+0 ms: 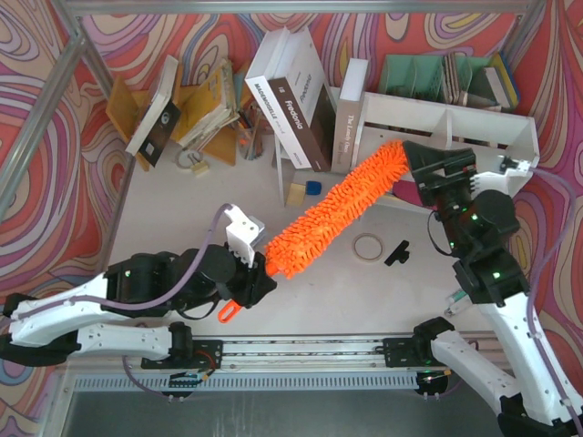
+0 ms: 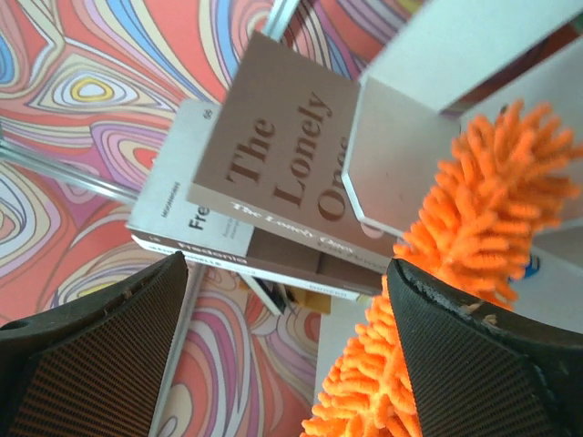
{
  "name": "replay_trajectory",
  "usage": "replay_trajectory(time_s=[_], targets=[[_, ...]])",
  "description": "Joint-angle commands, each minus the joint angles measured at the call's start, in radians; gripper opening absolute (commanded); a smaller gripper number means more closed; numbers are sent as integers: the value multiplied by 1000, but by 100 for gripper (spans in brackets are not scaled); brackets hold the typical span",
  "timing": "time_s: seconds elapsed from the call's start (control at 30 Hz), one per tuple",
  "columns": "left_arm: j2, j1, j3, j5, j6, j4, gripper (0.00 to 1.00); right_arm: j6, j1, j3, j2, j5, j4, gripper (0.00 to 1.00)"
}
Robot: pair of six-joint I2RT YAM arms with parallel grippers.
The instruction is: Dust the bookshelf with a duster
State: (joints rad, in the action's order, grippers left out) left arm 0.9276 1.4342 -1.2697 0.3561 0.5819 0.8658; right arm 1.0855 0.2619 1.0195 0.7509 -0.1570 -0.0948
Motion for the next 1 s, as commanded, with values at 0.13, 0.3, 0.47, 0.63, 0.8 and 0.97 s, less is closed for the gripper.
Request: replay_trajectory(time_s=[0.13,0.3,0.47,0.63,0.8,0.97], targets=[[-91,-1,24,-26,-59,-34,0,-185,-1,123,-44,-166,-156,82],[-157,0,41,-77,-87,-34,0,-211,-1,125,-64,-190,-174,83],[-153,0,22,-145,-113,25,0,-225,-1,147,-59,-234,-234,83],[-91,1,37,-82,-95,28,0,-225,-2,133,-79,-253,-244,83],[-6,15,71,-77,-90,-51,0,-230,-1,130,-86,-272,-250,83],[35,16,73,-99,-83,-26,0,-237,-1,129,-81,-284,-253,83]])
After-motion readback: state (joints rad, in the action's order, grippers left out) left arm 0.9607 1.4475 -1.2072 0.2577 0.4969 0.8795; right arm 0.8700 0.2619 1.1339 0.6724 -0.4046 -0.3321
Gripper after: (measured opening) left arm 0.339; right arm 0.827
